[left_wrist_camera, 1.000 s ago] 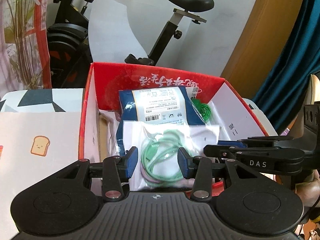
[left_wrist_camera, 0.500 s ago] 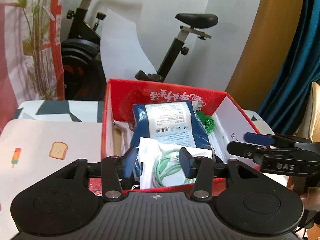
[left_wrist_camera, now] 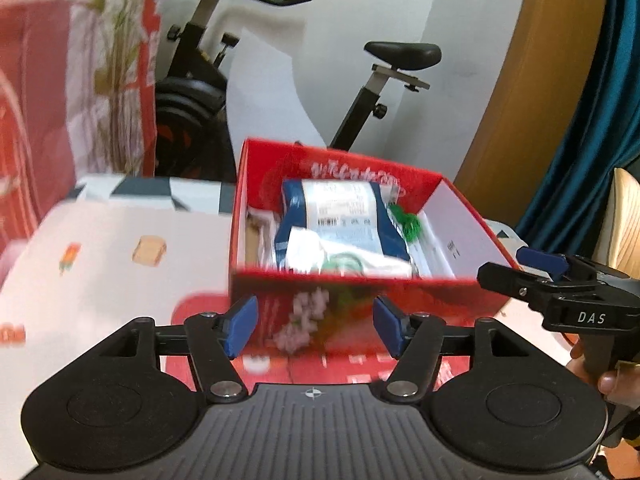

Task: Organize soft objects
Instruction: 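Move both grippers down to the grey knit cloth beside the box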

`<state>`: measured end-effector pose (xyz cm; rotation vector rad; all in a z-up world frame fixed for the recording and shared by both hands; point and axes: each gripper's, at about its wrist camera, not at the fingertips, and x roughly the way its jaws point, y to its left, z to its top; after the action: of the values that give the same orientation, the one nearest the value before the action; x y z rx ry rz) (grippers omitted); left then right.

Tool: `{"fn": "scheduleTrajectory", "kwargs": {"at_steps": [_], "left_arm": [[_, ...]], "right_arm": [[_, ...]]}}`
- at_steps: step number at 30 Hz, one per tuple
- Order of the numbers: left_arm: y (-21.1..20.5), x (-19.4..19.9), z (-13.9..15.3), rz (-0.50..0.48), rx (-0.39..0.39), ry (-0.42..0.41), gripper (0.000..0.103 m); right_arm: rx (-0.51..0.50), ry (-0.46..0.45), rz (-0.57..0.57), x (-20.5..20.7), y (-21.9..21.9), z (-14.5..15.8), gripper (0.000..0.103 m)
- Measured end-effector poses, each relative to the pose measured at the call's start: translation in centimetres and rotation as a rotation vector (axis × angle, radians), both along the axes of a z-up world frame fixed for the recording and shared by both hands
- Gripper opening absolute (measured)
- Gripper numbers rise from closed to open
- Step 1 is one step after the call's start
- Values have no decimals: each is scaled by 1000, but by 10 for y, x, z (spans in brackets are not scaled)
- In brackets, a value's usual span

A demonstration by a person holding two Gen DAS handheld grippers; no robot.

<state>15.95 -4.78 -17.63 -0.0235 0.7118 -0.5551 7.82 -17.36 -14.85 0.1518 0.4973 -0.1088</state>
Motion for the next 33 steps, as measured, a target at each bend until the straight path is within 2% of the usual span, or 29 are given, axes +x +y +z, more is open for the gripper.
{"fn": "scheduleTrajectory", "kwargs": {"at_steps": [5,12,22,27,30,33], "left_arm": [[13,-23,-18,27,53,31,71],[35,-34,-46,119,79,105,72],[33,-35,-77,147,101,201,75],[36,-33,-85,177,103,213,92],[39,-30,-90,194,94,228,100],[42,-27,-96,209,71,250,103]], "right_arm": [[-17,32,7,-27,6,-15,102],[24,141,-29,-53,2,-56,102],[7,280,-10,-48,13,-102,102],[17,333,1,-43,15,-115,103],[45,340,-4,-42,13,-120,103],[60,326,-9,-44,12,-121,103]]}}
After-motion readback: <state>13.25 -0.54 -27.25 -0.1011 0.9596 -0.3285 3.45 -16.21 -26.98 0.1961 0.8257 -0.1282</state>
